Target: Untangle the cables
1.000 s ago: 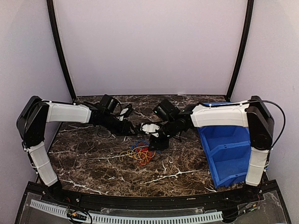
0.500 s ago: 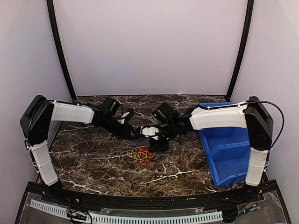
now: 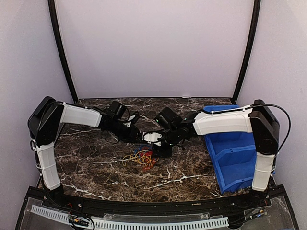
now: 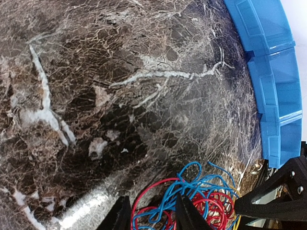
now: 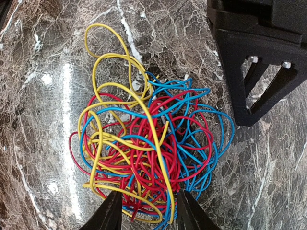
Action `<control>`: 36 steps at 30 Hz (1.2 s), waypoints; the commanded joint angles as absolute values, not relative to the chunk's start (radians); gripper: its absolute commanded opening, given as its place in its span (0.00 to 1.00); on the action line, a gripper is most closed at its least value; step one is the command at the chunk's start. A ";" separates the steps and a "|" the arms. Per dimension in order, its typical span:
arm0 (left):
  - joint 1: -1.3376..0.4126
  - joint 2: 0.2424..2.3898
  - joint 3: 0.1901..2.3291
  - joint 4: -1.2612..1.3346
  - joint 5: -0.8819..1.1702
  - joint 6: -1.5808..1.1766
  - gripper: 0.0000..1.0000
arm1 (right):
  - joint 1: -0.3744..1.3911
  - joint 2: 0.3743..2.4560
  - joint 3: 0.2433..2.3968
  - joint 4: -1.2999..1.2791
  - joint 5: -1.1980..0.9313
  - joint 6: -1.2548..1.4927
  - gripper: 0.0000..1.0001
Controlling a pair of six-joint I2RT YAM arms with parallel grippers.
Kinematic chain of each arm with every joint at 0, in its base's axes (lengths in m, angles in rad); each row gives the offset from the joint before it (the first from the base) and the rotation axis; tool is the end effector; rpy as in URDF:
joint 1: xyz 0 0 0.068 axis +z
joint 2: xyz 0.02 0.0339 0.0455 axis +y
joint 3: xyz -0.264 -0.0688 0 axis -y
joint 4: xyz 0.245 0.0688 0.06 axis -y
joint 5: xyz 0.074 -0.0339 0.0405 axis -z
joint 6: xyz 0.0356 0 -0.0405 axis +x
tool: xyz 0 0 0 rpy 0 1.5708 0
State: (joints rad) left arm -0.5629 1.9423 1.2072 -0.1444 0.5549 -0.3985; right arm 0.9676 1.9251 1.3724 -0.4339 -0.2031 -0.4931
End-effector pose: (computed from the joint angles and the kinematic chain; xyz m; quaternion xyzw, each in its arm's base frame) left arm 0.3319 -0.2316 0.1594 0.1668 0.8942 -0.3792 0.1698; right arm 0.2276 0.3431 0.1927 -0.6573 0.6902 0.1617 0.2556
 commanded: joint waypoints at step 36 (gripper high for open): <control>-0.567 1.751 1.157 0.050 0.802 -0.381 0.00 | 0.775 1.725 1.404 -0.430 -0.422 -0.324 0.49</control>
